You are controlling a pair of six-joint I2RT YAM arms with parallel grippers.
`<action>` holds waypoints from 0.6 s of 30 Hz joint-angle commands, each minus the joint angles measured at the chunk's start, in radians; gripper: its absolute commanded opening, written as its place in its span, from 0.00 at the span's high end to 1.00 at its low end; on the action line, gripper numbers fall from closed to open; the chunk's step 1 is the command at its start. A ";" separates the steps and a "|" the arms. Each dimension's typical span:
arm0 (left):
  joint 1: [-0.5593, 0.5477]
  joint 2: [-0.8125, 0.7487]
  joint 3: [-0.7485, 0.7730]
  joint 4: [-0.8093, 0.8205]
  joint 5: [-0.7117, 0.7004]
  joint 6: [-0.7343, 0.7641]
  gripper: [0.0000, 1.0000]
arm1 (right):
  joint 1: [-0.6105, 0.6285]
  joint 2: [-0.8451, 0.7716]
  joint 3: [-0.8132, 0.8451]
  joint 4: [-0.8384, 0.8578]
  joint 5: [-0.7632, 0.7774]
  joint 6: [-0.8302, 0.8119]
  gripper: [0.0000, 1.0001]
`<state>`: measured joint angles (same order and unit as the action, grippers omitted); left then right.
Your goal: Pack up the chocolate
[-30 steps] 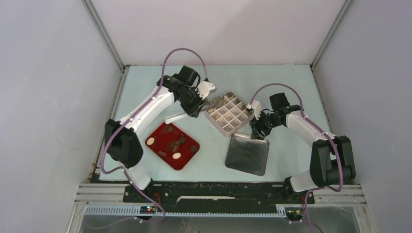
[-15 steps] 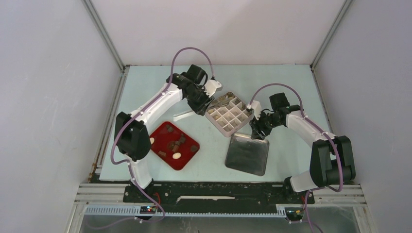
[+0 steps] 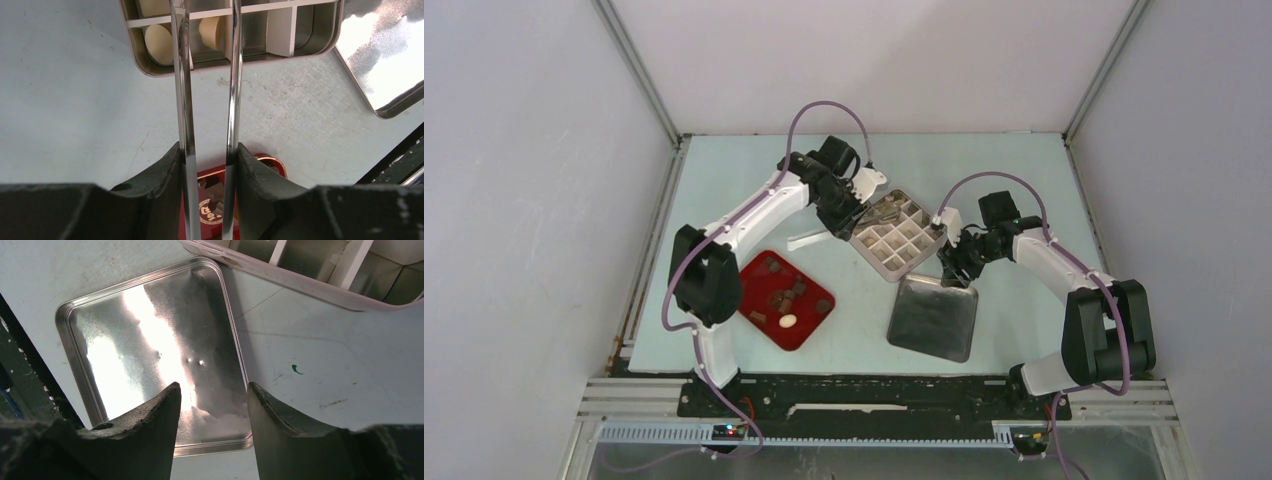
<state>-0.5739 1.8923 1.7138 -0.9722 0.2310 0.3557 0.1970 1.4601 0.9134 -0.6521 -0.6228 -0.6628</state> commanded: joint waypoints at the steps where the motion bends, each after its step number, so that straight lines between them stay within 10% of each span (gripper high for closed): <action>1: -0.004 -0.031 0.018 0.010 -0.022 -0.005 0.91 | 0.002 -0.018 0.036 0.011 0.003 -0.011 0.46; 13: -0.004 -0.035 -0.032 0.002 -0.045 -0.009 0.88 | 0.009 -0.013 0.036 0.011 0.007 -0.014 0.46; 18: -0.007 -0.032 -0.033 -0.009 -0.072 -0.015 0.70 | 0.010 -0.010 0.036 0.011 0.008 -0.015 0.46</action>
<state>-0.5758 1.8908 1.6817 -0.9825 0.1848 0.3557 0.2016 1.4601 0.9134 -0.6525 -0.6220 -0.6632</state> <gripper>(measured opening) 0.408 0.542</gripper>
